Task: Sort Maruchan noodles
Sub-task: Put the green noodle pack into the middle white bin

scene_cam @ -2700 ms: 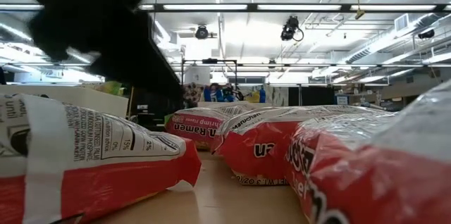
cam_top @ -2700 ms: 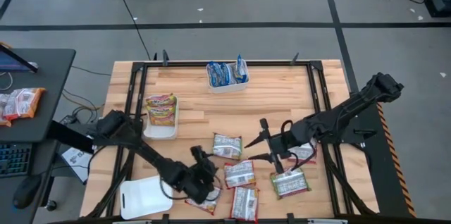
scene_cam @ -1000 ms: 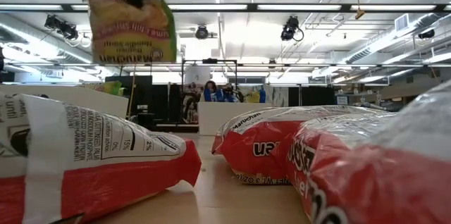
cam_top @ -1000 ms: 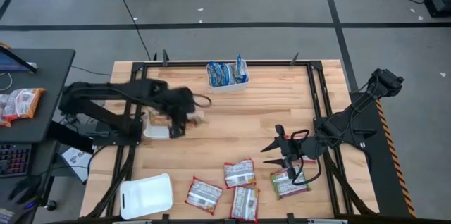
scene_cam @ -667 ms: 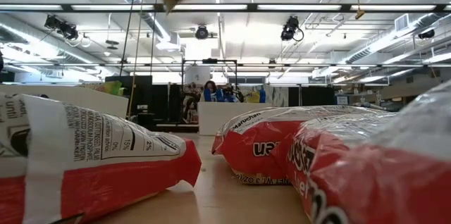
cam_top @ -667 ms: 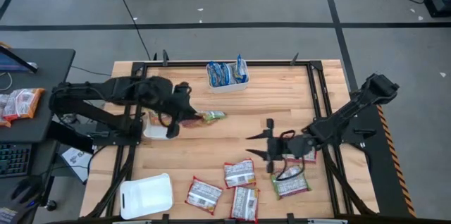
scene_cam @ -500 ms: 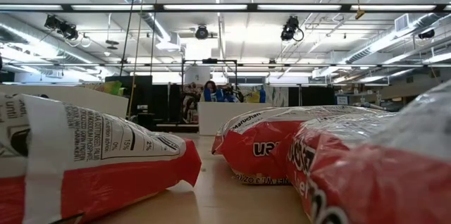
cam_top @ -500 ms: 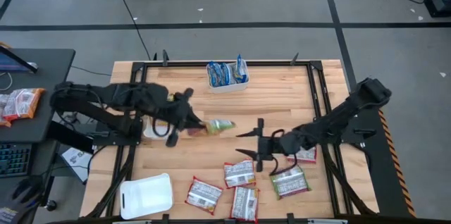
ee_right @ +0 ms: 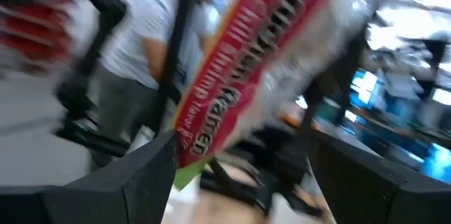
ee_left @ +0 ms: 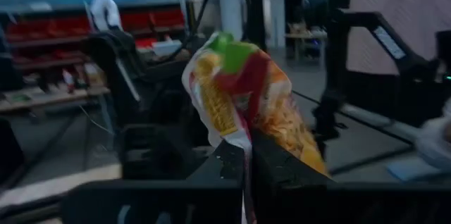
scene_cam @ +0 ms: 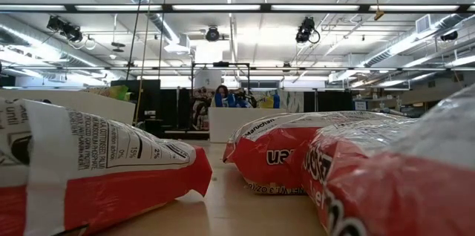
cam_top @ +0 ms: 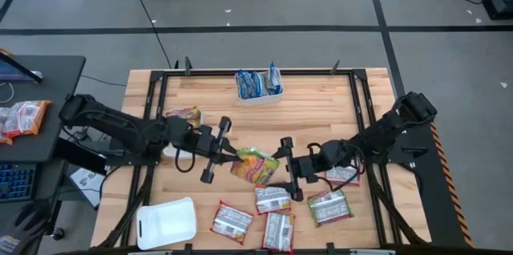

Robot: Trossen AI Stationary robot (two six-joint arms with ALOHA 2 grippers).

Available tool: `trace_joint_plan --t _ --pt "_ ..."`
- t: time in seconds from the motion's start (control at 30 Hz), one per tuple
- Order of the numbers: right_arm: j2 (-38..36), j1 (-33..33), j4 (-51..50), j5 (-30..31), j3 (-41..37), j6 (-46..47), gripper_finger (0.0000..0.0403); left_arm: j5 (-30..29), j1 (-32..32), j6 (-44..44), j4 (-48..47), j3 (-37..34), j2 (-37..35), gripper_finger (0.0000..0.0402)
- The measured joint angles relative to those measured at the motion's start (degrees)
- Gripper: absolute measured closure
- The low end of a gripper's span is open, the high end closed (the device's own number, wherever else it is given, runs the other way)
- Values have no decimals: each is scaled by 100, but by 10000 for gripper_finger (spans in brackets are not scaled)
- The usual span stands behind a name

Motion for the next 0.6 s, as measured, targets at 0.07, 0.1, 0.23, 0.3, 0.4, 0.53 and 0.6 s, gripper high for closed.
trace_joint_plan --t 0.07,0.1,0.23,0.3,0.4,0.53,0.6 --pt "4 -21 12 -232 6 151 90 -4 114 110 452 -238 31 392" --pt "9 -26 11 -240 6 190 91 -3 166 129 602 -315 31 392" --pt "11 -24 -119 31 6 180 95 46 321 172 658 -358 29 392" --pt "11 -83 -76 201 6 156 96 164 342 257 749 -358 29 392" --pt "11 -241 188 332 6 237 96 134 351 400 930 -358 29 392" --pt "11 -475 446 254 6 514 113 -75 357 467 1481 -355 244 392" --pt "11 -562 435 328 6 585 131 -90 359 457 1833 -355 449 392"
